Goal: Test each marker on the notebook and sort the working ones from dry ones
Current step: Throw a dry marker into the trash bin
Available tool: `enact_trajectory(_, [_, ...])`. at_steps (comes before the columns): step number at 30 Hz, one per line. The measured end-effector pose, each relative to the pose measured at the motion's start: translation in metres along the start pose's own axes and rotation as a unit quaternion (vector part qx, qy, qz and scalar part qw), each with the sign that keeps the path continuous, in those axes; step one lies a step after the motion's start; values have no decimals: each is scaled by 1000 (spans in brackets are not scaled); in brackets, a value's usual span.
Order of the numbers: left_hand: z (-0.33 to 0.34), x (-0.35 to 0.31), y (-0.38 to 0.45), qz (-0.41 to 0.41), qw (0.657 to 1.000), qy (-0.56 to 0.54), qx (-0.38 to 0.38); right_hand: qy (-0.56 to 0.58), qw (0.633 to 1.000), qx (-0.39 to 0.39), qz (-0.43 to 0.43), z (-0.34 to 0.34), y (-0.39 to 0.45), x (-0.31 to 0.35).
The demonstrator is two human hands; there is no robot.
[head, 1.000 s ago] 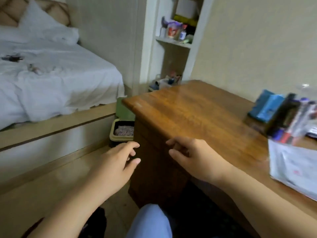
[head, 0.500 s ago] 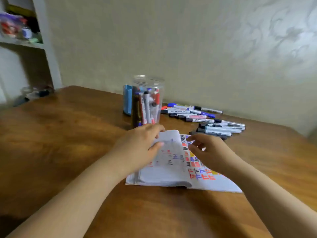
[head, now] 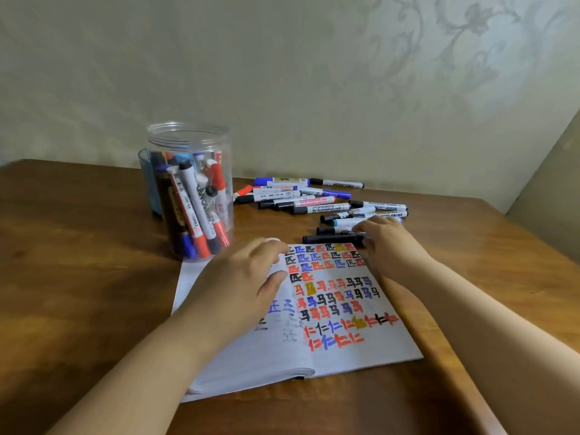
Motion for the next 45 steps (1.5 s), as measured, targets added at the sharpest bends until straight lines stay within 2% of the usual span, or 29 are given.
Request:
enact_trajectory(6, [-1,-3,-1,7,1000,1,12,-96,993,59,-25,19,20,2])
enact_trajectory(9, [-3,-6,-1,11,1000,-17,1,-116,993,19,-19,6,14,4])
enact_trajectory(11, [-5,-7,-2,12,999,-33,-8,-32,999,-25,-1,-10,5,9])
enact_trajectory(13, [-5,-9,-3,10,999,-48,-9,156,986,-41,41,-19,-9,17])
enact_trajectory(15, [-4,-11,-4,7,998,-58,-6,371,925,-18,75,-14,-27,33])
enact_trajectory(17, [-6,-14,-5,5,997,-70,-13,535,839,24,97,0,-47,54])
enact_trajectory(20, [-4,-18,-8,-6,996,-88,0,701,698,69,128,25,-68,81])
enact_trajectory(21, [-1,-18,-9,-8,996,-86,9,731,665,76,133,31,-72,89])
enact_trajectory(23, [5,-16,-8,-10,997,-74,31,758,632,85,139,38,-76,97])
enact_trajectory(27, [15,-7,-5,-28,995,-70,62,768,618,81,147,41,-79,97])
enact_trajectory(29, [18,-7,-5,-32,995,-63,77,755,634,88,146,38,-81,97])
enact_trajectory(30, [19,-6,-5,-37,994,-60,85,717,675,93,145,35,-82,95])
enact_trajectory(32, [20,-3,-6,-55,993,-50,96,545,827,79,116,22,-84,86])
enact_trajectory(33, [19,0,-6,-65,992,-49,98,440,893,43,82,11,-83,81])
enact_trajectory(34, [18,2,-6,-71,991,-49,99,345,938,-21,36,-5,-82,80])
enact_trajectory(35, [18,2,-6,-70,991,-50,102,266,958,-102,-23,-24,-83,83])
enact_trajectory(36, [18,1,-6,-63,991,-53,109,195,964,-160,-85,-37,-85,91])
enact_trajectory(38, [21,-5,-8,-42,989,-63,130,78,965,-185,-169,-41,-87,106])
enact_trajectory(40, [24,-10,-10,-25,987,-75,142,56,969,-112,-212,-24,-83,118])
enact_trajectory(42, [25,-13,-10,-13,986,-76,145,64,976,-32,-206,-8,-82,119])
enact_trajectory(45, [28,-13,-11,-9,986,-76,151,44,980,3,-194,-1,-82,117])
Point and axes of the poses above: each hand's wrist, its own y-axis towards the middle knuckle, its own z-axis out of the palm, x = y × z, the point moved 9 cm from there along y, towards the middle knuckle, and after that the axes turned 5 degrees about -z, right-handed, at the moved point
